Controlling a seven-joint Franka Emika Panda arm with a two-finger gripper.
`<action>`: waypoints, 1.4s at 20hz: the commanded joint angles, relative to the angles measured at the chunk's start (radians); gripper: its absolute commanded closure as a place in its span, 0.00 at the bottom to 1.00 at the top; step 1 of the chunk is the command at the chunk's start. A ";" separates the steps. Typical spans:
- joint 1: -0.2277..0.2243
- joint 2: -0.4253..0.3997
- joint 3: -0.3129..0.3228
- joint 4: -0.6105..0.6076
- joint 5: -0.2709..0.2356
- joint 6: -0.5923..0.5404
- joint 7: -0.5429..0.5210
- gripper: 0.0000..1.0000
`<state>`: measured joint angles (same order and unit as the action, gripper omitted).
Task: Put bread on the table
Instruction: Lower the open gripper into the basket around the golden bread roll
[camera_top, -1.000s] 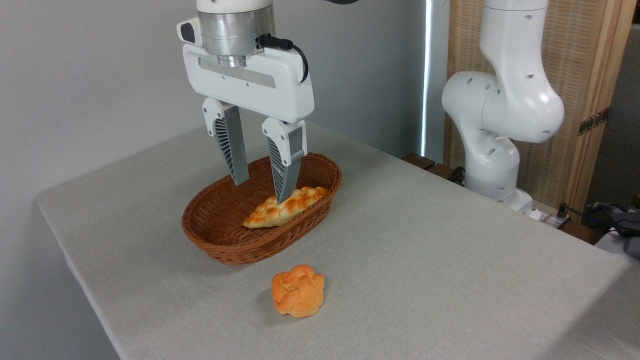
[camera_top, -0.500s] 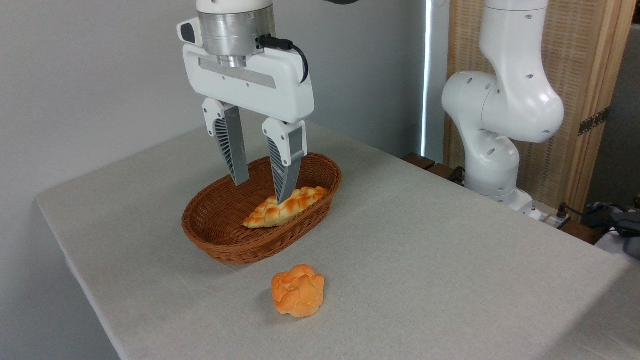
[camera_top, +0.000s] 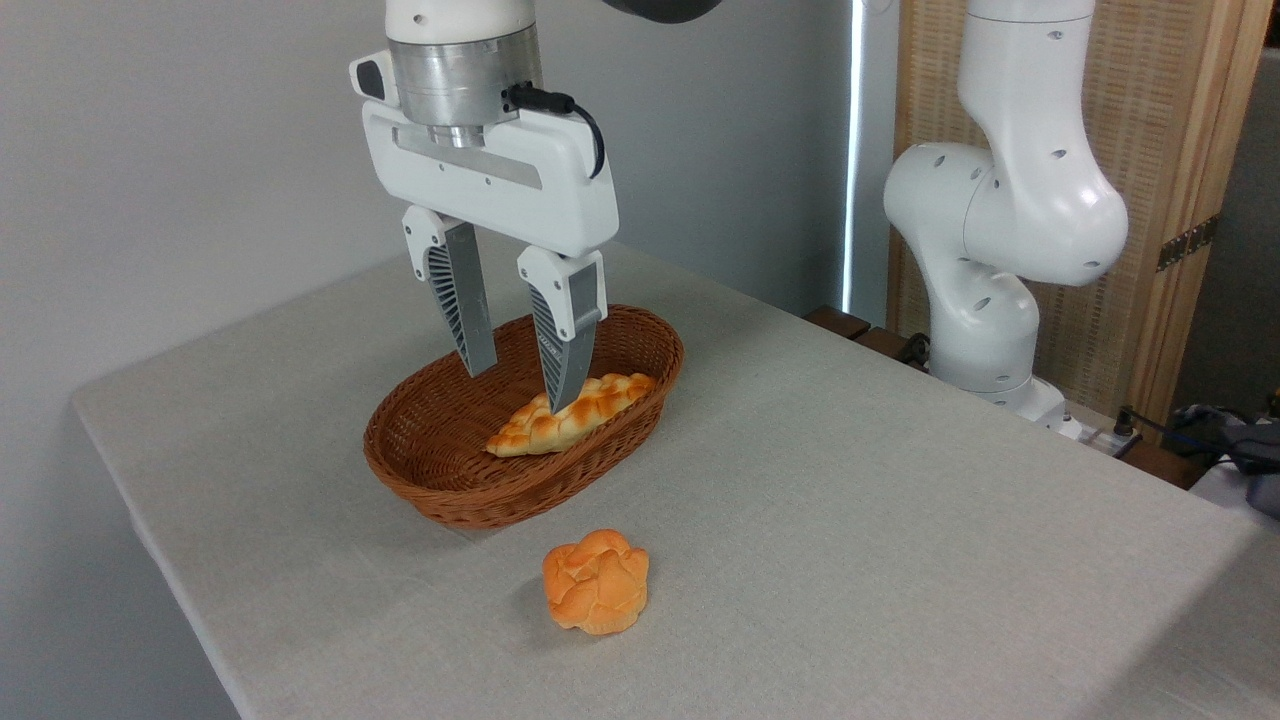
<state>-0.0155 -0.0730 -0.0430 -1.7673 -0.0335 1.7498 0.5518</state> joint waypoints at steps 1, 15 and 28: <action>0.006 0.002 -0.034 -0.007 -0.009 -0.016 0.020 0.00; -0.191 -0.045 -0.040 -0.284 -0.008 0.047 0.010 0.00; -0.282 0.056 -0.043 -0.304 0.000 0.050 -0.124 0.00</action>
<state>-0.2852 -0.0416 -0.0953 -2.0696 -0.0335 1.7801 0.4457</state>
